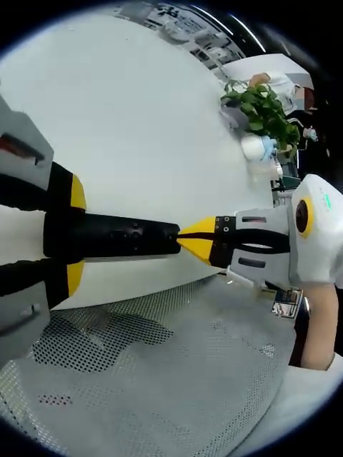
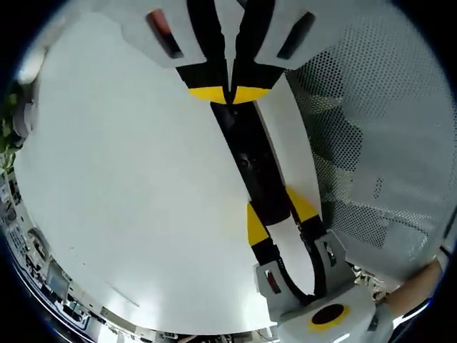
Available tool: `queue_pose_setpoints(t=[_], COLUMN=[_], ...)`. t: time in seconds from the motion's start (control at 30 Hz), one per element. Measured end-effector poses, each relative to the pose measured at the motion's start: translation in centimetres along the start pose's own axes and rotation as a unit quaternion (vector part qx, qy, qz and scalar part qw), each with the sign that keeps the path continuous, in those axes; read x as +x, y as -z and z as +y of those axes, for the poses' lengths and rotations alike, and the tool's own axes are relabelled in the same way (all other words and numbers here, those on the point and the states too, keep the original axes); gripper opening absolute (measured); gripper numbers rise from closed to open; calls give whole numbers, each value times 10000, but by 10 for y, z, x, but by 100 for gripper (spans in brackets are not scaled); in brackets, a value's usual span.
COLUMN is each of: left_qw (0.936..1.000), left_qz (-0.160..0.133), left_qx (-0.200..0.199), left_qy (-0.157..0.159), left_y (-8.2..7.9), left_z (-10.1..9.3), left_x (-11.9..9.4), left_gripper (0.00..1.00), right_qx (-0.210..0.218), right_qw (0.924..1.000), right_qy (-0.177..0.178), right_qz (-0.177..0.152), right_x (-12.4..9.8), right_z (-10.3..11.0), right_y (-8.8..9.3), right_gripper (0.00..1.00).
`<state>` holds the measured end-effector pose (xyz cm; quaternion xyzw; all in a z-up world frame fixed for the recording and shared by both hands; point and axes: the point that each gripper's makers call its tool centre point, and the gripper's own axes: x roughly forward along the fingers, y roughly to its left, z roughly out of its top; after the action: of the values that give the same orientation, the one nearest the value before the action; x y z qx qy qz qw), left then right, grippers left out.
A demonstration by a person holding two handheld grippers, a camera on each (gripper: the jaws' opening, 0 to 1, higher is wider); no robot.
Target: Press the specified remote control buttons in sequence, fully releasing each button before pressing the next.
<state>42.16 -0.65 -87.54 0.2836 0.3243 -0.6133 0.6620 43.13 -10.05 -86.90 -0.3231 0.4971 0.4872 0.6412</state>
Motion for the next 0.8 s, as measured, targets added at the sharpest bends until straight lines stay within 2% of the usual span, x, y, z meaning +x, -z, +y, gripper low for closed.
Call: queue_pose_setpoints(t=[0.17, 0.3, 0.37, 0.47, 0.67, 0.8], left_qw=[10000, 10000, 10000, 10000, 10000, 10000], left_qz=[-2, 2, -3, -1, -1, 11], left_qx=[6, 13, 7, 8, 4, -2], left_qy=[8, 7, 4, 10, 17, 12], left_y=[0, 1, 1, 1, 1, 1], left_z=[0, -1, 0, -1, -1, -1], left_x=[0, 0, 0, -1, -1, -1], left_gripper=[24, 24, 24, 24, 24, 24], right_qx=[-42, -422, -339, -383, -783, -853], right_qw=[9999, 9988, 9990, 9988, 9953, 9942], right_qy=[-7, -13, 7, 66, 312, 386], right_qz=[116, 235, 275, 303, 466, 526], right_x=[1, 1, 1, 2, 2, 2], right_z=[0, 1, 1, 1, 3, 2], right_y=[-1, -1, -1, -1, -1, -1], right_gripper=[0, 0, 0, 0, 0, 0])
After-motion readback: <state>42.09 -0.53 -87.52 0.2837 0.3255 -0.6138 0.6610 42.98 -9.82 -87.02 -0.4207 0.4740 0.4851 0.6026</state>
